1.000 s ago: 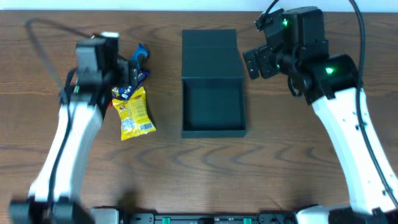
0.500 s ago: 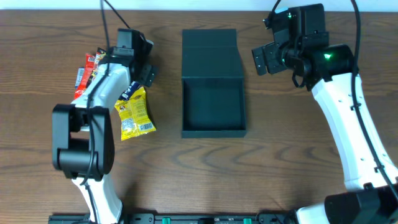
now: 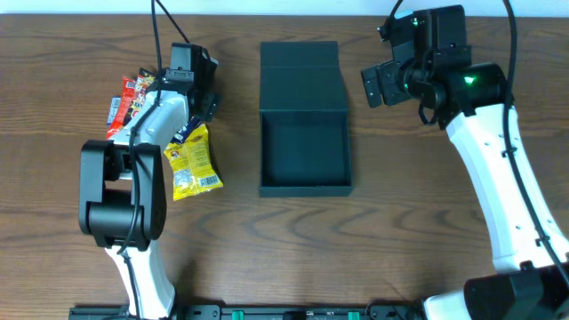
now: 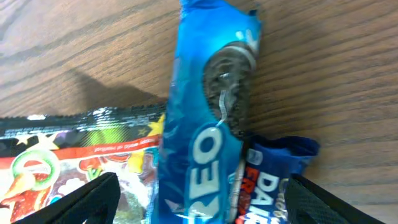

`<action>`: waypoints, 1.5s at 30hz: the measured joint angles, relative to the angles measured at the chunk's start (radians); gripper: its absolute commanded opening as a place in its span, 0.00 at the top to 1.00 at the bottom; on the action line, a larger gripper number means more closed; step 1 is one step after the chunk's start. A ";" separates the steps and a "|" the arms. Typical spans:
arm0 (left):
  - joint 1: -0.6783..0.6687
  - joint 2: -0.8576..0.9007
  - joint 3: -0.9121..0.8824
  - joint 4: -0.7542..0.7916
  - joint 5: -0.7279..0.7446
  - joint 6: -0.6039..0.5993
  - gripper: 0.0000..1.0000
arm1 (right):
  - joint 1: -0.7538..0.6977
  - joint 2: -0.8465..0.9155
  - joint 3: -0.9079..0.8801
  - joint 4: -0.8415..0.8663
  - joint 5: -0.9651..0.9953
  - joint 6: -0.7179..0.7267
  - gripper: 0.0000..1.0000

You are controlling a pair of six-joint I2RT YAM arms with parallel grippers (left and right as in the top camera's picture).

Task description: Pack container

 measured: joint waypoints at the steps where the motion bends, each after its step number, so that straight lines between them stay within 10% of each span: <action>1: 0.004 0.001 0.000 0.000 0.000 -0.005 0.15 | 0.000 0.000 0.000 0.000 0.000 0.000 0.01; 45: 0.055 0.046 0.004 -0.021 0.094 -0.099 0.57 | 0.000 0.010 0.000 0.031 0.000 0.000 0.01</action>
